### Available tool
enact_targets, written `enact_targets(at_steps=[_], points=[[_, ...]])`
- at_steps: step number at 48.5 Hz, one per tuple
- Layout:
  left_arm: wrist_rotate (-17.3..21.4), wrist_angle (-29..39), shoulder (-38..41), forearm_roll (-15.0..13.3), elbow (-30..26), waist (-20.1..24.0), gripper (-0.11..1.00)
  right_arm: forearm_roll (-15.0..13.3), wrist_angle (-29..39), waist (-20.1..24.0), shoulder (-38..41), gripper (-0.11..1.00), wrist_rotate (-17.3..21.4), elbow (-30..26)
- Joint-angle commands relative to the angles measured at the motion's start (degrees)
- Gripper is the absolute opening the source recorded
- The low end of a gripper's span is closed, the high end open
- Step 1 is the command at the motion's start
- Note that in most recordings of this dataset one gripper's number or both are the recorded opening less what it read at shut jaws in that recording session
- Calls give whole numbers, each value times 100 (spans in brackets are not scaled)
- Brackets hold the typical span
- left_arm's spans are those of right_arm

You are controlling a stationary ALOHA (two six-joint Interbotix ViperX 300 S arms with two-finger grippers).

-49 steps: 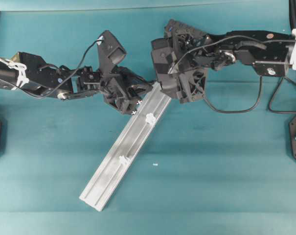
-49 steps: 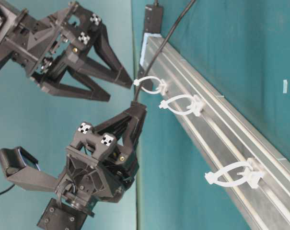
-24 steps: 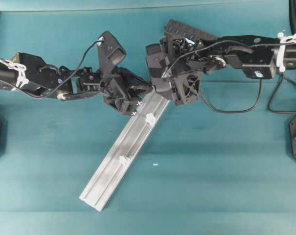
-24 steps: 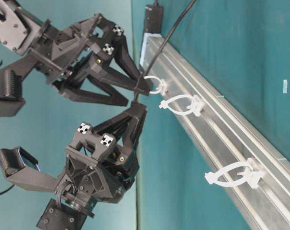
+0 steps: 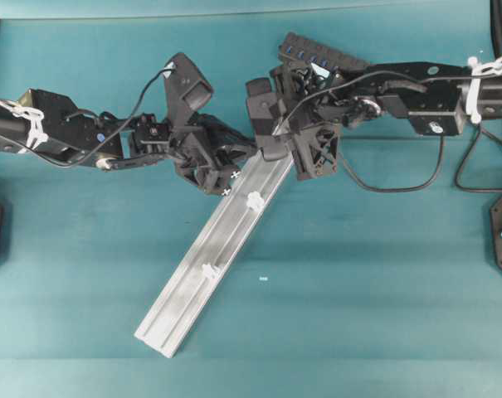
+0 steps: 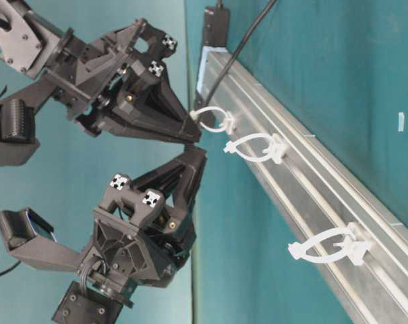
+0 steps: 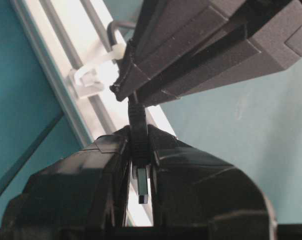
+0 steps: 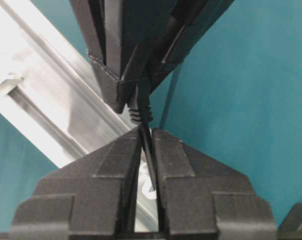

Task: Pass the USB cable through three rings with both arms.
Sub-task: 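Open the right gripper and release the cable to the left gripper, then pull the cable through the first ring with the left gripper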

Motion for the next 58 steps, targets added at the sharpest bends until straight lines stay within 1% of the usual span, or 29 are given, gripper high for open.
enact_targets(at_steps=[1, 16, 19, 21, 23, 29, 32, 34, 36, 38, 43, 46, 54, 58], points=[[9, -26, -132, 18, -53, -62, 10, -62, 53, 9, 26, 9, 9, -79], [35, 132, -132, 18, -35, -62, 10, -97, 141, 9, 44, 9, 9, -105], [35, 132, -132, 18, -35, -62, 12, -97, 141, 9, 44, 9, 9, -123], [35, 132, -132, 18, -44, -62, 20, -97, 149, 9, 53, 9, 9, -132], [35, 123, -132, 18, -53, -62, 30, -97, 149, 9, 62, 9, 18, -141], [-9, 105, -123, 18, -62, -62, 68, -97, 149, 9, 70, 9, 9, -167], [-9, 114, -132, 18, -53, -62, 84, -114, 149, 9, 70, 9, 9, -167], [0, 123, -132, 18, -35, -62, 92, -141, 158, 9, 70, 9, 0, -167], [0, 149, -141, 18, -26, -70, 97, -167, 176, 18, 70, 9, 0, -167], [0, 185, -185, 18, 9, -62, 99, -202, 211, 26, 70, 9, -9, -167], [9, 325, -404, 18, 149, -62, 97, -334, 352, 62, 79, 9, -105, -167], [18, 466, -686, 18, 308, -79, 98, -431, 457, 88, 97, 9, -220, -167], [44, 800, -1441, 18, 703, -105, 98, -677, 703, 193, 202, 9, -686, -158], [53, 940, -1819, 18, 896, -132, 98, -703, 800, 237, 246, 9, -905, -158]])
